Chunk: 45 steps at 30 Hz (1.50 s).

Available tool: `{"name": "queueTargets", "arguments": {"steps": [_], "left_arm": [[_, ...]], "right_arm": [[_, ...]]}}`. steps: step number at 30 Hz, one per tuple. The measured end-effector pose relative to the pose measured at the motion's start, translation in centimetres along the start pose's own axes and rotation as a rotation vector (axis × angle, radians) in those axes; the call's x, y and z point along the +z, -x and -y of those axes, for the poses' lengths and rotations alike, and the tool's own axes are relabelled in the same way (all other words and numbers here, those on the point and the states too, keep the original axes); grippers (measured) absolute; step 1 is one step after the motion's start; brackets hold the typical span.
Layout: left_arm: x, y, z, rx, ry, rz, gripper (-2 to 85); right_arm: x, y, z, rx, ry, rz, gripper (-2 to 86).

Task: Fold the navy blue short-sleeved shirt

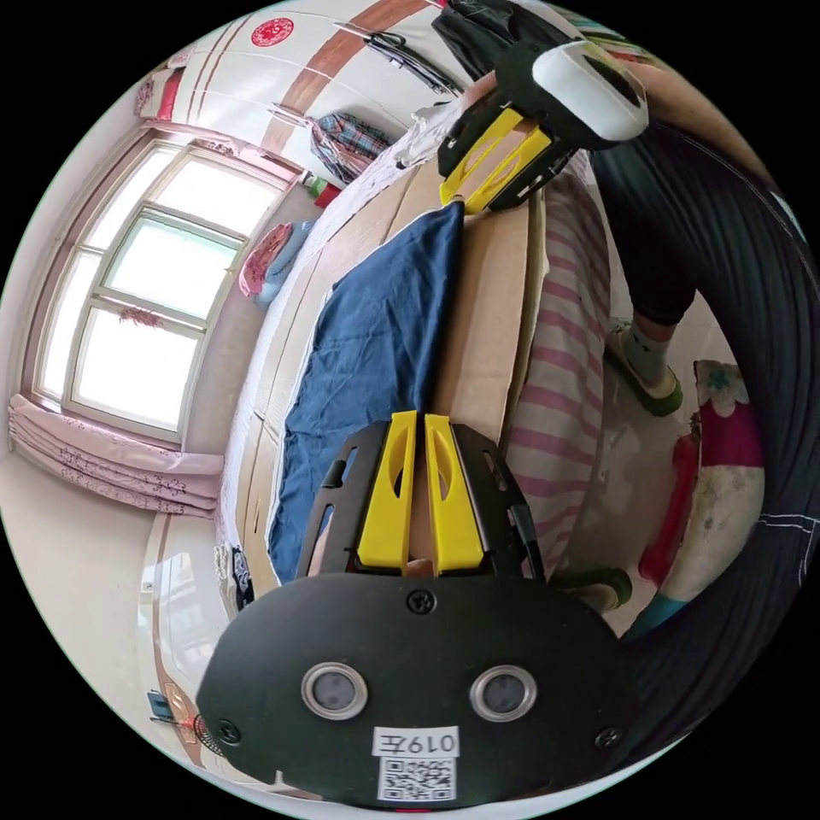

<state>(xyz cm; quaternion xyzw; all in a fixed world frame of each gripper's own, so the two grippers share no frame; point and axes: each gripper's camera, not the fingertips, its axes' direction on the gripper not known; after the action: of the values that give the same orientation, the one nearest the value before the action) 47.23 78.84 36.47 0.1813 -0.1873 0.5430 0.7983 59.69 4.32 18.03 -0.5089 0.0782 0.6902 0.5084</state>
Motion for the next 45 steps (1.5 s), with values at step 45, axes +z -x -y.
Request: {"name": "queueTargets", "arguments": {"steps": [45], "left_arm": [[20.8,27.4,58.9,0.308,0.249,-0.697,2.2]], "right_arm": [[-41.4,-38.9,-1.5,0.941,-0.225,1.236,9.2]]}}
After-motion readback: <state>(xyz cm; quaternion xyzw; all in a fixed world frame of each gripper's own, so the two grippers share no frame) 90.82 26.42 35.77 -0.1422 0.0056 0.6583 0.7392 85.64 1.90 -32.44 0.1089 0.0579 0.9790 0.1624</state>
